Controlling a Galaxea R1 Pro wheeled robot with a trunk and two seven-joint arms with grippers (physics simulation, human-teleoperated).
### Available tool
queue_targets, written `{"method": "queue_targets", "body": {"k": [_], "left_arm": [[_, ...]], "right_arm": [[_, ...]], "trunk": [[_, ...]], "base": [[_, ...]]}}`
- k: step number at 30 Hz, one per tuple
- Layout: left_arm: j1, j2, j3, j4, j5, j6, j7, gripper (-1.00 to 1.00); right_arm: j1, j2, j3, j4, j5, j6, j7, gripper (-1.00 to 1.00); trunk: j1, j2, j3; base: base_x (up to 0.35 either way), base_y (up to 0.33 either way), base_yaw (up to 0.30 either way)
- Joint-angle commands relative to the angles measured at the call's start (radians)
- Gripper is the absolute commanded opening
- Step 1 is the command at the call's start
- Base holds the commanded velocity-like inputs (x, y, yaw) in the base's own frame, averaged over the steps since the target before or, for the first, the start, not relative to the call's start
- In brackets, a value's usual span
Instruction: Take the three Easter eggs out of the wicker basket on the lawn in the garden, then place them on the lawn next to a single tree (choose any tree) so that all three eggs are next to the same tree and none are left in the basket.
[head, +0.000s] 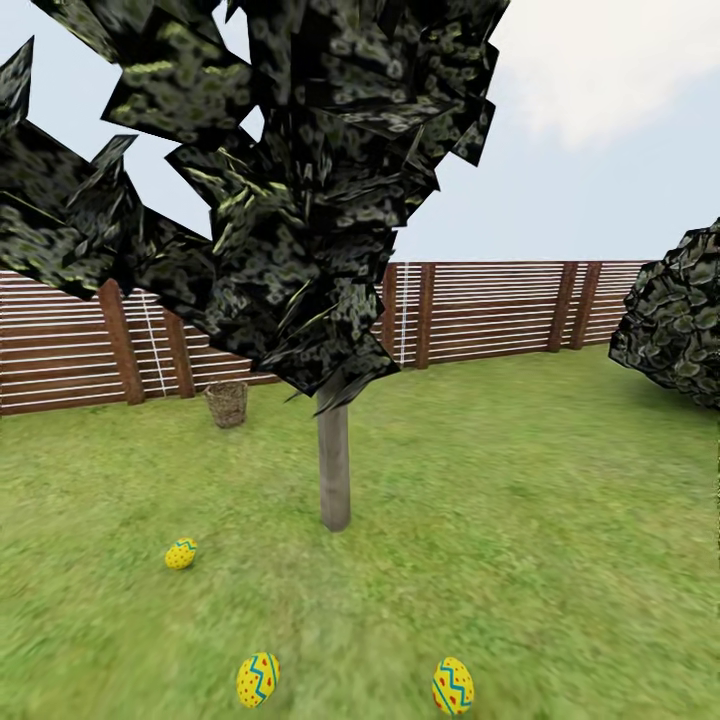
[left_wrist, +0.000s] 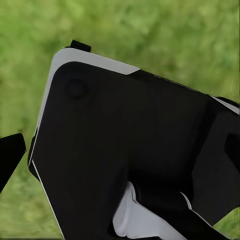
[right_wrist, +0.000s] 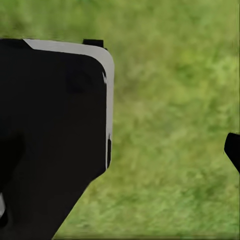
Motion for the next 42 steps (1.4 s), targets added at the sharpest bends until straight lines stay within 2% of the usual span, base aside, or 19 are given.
{"method": "queue_targets", "body": {"k": [1,42], "left_arm": [[-0.001,-0.001,0.009,0.001,-0.008,0.002,-0.002,1.00],[0.000,-0.004,0.007,0.003,-0.009,0.005,-0.004,1.00]], "right_arm": [[-0.001,0.001,0.008,0.001,-0.005,0.002,0.001,1.00],[-0.001,-0.003,0.009,0.001,-0.003,0.002,0.000,1.00]], "trunk": [[0.000,-0.001,0.000],[0.000,-0.001,0.000]], "base": [[-0.326,0.000,0.000],[-0.342,0.000,0.000]]}}
